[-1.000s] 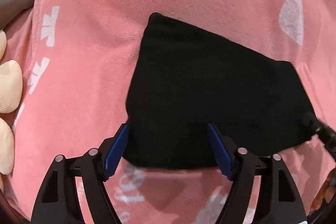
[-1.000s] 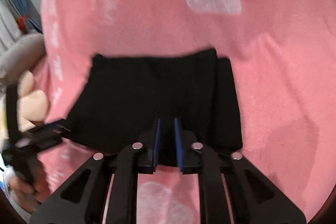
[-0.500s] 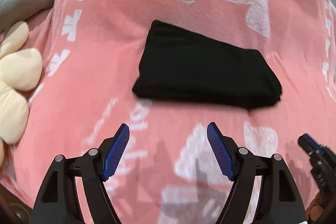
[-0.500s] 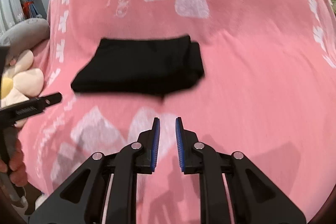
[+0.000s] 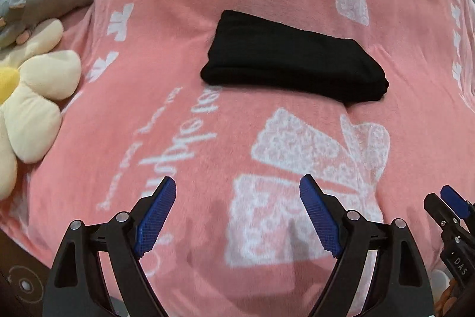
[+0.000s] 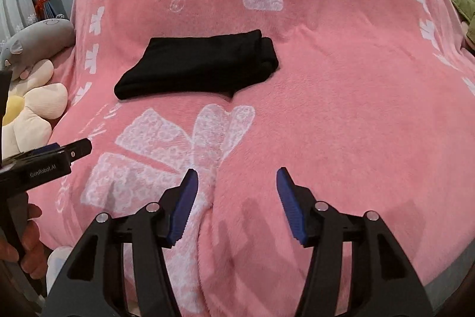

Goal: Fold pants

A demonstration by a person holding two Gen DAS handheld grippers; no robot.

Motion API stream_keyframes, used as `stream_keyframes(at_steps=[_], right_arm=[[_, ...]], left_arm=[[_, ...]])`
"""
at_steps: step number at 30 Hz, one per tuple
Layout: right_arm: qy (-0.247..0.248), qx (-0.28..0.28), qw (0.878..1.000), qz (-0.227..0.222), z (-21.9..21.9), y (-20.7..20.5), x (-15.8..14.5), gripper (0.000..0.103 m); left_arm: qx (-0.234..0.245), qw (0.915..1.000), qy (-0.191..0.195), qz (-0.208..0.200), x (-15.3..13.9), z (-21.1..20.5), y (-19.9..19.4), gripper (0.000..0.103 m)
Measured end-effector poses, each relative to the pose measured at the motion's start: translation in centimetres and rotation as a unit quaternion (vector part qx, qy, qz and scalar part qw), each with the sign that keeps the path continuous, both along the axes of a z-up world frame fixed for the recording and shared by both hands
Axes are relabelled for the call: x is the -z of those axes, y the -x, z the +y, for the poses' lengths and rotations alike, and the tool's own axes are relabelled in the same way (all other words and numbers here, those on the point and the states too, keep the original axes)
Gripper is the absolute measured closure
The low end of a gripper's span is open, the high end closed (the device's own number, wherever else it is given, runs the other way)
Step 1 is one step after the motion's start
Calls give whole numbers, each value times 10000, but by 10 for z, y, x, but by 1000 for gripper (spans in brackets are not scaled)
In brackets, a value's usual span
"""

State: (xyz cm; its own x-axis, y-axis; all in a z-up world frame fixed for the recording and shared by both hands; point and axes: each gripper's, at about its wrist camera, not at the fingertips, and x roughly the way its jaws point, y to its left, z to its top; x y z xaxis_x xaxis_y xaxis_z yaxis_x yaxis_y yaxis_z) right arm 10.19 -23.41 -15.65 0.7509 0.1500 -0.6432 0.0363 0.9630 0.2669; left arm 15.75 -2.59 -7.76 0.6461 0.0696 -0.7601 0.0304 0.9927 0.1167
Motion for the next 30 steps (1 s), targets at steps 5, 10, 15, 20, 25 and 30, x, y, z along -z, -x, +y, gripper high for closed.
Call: stream_keyframes(at_steps=[5, 10, 15, 20, 25, 30], right_arm=[[-37, 9, 10000, -11, 3, 5, -1, 45], [-26, -34, 10000, 6, 7, 8, 0, 45], [2, -32, 10000, -2, 10, 12, -2, 44], [0, -39, 10000, 23, 12, 11, -2, 44], [-6, -38, 10000, 57, 11, 10, 0, 44], [-10, -33, 10000, 75, 10, 10, 2, 44]], left_arm=[[-62, 9999, 84, -21, 1, 2, 10, 20], [-38, 9999, 120, 52, 6, 2, 17, 20], [-54, 9999, 83, 86, 10, 4, 21, 20], [-77, 9999, 69, 130, 12, 5, 22, 20], [-97, 9998, 60, 136, 13, 5, 22, 20], [-108, 9997, 117, 204, 15, 6, 22, 20]])
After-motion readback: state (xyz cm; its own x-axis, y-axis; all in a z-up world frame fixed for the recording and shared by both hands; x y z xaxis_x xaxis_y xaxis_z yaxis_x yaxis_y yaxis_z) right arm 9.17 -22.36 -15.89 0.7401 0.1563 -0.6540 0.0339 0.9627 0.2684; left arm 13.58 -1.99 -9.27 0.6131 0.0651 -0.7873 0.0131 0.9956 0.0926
